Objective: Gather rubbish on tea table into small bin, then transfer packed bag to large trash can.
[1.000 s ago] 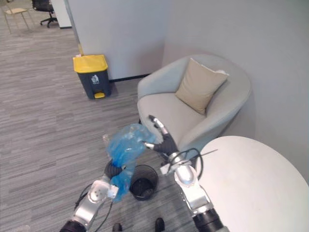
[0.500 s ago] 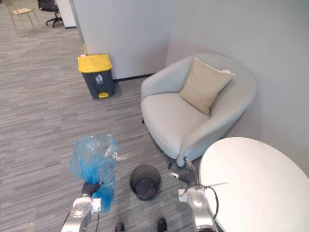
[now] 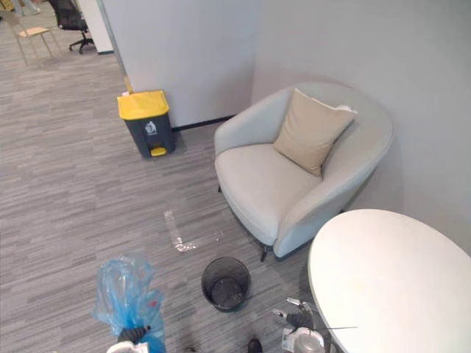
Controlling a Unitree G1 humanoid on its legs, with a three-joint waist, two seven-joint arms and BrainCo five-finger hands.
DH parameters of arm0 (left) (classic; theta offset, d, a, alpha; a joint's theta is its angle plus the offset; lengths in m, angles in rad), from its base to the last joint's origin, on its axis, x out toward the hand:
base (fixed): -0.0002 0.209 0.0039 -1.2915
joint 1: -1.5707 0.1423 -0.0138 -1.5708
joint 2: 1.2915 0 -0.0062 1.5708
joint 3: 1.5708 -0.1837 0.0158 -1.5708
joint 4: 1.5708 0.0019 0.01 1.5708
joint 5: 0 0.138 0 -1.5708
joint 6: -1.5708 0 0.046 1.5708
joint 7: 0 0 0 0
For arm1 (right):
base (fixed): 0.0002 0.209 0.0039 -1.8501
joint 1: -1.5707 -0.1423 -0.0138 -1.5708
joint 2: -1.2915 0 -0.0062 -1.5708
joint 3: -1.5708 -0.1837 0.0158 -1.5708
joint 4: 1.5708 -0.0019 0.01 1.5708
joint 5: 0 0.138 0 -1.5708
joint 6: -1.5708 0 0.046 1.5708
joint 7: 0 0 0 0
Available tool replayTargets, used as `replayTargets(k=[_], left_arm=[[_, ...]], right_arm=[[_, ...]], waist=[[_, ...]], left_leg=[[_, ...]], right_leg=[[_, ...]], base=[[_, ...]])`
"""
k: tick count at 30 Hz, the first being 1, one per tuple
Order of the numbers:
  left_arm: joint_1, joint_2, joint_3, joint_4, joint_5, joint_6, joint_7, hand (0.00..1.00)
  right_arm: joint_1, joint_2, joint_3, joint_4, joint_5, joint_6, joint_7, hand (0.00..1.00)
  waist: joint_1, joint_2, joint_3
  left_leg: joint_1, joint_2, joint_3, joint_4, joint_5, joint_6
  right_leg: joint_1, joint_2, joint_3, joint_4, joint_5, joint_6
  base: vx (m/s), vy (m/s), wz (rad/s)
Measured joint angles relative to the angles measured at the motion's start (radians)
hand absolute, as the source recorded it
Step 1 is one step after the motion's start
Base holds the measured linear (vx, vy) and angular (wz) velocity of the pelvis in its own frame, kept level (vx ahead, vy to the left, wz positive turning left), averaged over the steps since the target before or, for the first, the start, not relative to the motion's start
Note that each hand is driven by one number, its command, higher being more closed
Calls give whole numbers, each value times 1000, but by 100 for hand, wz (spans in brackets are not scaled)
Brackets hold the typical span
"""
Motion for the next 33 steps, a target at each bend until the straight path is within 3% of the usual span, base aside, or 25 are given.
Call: replayTargets(k=[2, 4, 5, 6, 7, 8, 9, 11, 12, 13, 14, 15, 17, 18, 20, 21, 23, 24, 26, 28, 30, 33], left_arm=[[-24, 8, 19, -4, 0, -2, 3, 100], [-31, -1, 21, -21, 0, -2, 6, 100], [-42, -20, 30, -33, 0, -5, 18, 100], [-40, -20, 30, -44, 0, -6, 20, 100], [-39, -18, 30, -47, 0, -7, 20, 100], [-41, -15, 32, -54, 0, -9, 20, 100], [-41, -18, 44, -64, 0, -14, 20, 100], [-43, -36, 63, -64, 0, -16, 22, 100], [-42, -48, 63, -64, 0, -17, 22, 100], [-41, -53, 61, -64, -1, -17, 23, 100], [-41, -74, 54, -59, -1, -15, 26, 100], [-43, -89, 43, -60, -1, -15, 35, 100], [-40, -90, 19, -59, -1, -14, 39, 100], [-38, -90, 20, -59, -2, -13, 39, 100], [-55, -88, 19, -63, 0, -12, 39, 100], [-57, -89, 19, -62, 0, -12, 39, 100], [-69, -89, -3, -61, 0, -11, 38, 100], [-76, -89, -7, -61, 0, -10, 38, 100], [-79, -88, -14, -58, 2, -6, 38, 100], [-82, -90, -17, -57, 3, -2, 38, 100], [-76, -49, -33, -34, 19, 9, 39, 100], [-75, -26, -62, -29, 20, 9, 39, 100]], right_arm=[[-12, 32, 19, -7, 0, 6, -13, 0], [-11, 42, 20, -8, 0, 6, -21, 0], [-20, 50, 24, -9, -1, 8, -25, 0], [-15, 58, 31, -9, 0, 8, -27, 0], [-13, 62, 31, -9, 0, 7, -27, 0], [-10, 65, 31, -9, 0, 7, -28, 0], [-15, 63, 31, -9, 0, 7, -30, 0], [-23, 54, 29, -8, 0, 6, -36, 0], [-32, 46, 28, -8, 0, 6, -38, 0], [-34, 42, 28, -9, 0, 6, -39, 0], [-54, 25, 29, -10, 1, 6, -47, 0], [-47, 19, 29, -9, 2, 6, -56, 0], [-38, 13, 30, -8, 2, 9, -60, 0], [-39, 14, 30, -9, 2, 9, -62, 0], [-41, 17, 27, -9, 3, 15, -74, 0], [-40, 16, 26, -9, 3, 15, -76, 0], [-36, 19, 15, -9, 3, 15, -77, 0], [-34, 20, 9, -9, 3, 15, -76, 0], [-22, 31, -25, -9, 2, 18, -78, 0], [-22, 42, -51, -6, 3, 23, -78, 0], [-8, 76, -49, 7, 5, 34, -74, 0], [-11, 77, -59, 17, 4, 35, -76, 0]], waist=[[9, -24, 23], [11, -22, 27], [25, -5, 38], [27, -2, 41], [27, -2, 41], [27, -21, 31], [31, -38, 26], [48, -34, 20], [64, -8, 14], [70, 0, 14], [67, 38, 27], [60, 57, 31], [50, 76, 29], [43, 75, 30], [41, 51, 48], [40, 48, 48], [28, 34, 56], [28, 34, 56], [20, 48, 49], [17, 48, 47], [15, 8, 36], [6, 10, 34]], left_leg=[[-65, 9, 25, 103, -34, 20], [-118, 31, 31, 178, -55, 48], [-143, 62, 31, 224, -75, 46], [-147, 72, 7, 262, -84, 44], [-150, 72, -3, 273, -84, 44], [-180, 69, -27, 315, -84, 44], [-213, 67, -48, 355, -84, 44], [-240, 82, -76, 379, -74, 27], [-249, 98, -81, 365, -60, 6], [-255, 106, -83, 358, -52, -5], [-276, 127, -114, 337, -17, -26], [-281, 129, -145, 289, 27, -35], [-277, 138, -148, 210, 53, -52], [-277, 138, -139, 192, 42, -61], [-277, 140, -81, 300, 32, -26], [-276, 139, -67, 343, 8, -25], [-263, 154, -7, 504, -125, -4], [-255, 161, 3, 520, -143, -4], [-201, 187, 55, 531, -218, -21], [-177, 162, 72, 429, -232, -42], [-136, 74, 64, 299, -161, -4], [-136, 32, 37, 285, -150, 14]], right_leg=[[-49, -13, -7, 47, -24, -1], [-70, -21, -36, 82, -40, 21], [-136, -19, -80, 309, -100, -25], [-142, -31, -85, 490, -177, -16], [-135, -40, -81, 527, -197, -4], [-109, -57, -58, 580, -251, 22], [-81, -63, -30, 581, -304, 43], [-31, -34, -37, 463, -343, 21], [-12, -12, -44, 398, -343, 9], [-5, -3, -50, 376, -342, -12], [-5, 23, -84, 345, -323, -43], [-19, 31, -116, 355, -319, -51], [-44, 36, -166, 364, -312, -71], [-51, 30, -180, 360, -306, -82], [-62, -9, -222, 348, -279, -103], [-68, -18, -230, 350, -275, -101], [-77, -62, -282, 343, -247, -84], [-79, -67, -290, 340, -241, -81], [-80, -94, -335, 310, -204, -38], [-75, -95, -351, 277, -178, -9], [-22, -132, -357, 155, -116, -1], [18, -153, -351, 101, -74, 13]], base=[[-76, 0, -19], [-70, -22, 0], [-11, -48, 11], [39, -61, 14], [76, -113, 53], [29, -199, 72], [-16, -235, 71], [-117, -277, 37], [-144, -216, 10], [-221, -179, 11], [-299, -208, 48], [-266, -178, 59], [-248, -118, 58], [-274, -96, 64], [-168, -12, 54], [-174, 28, 62], [-154, 93, 73], [-135, 171, 65], [-143, 269, 63], [-98, 230, 47], [-72, 236, 42], [-75, 175, 32]])
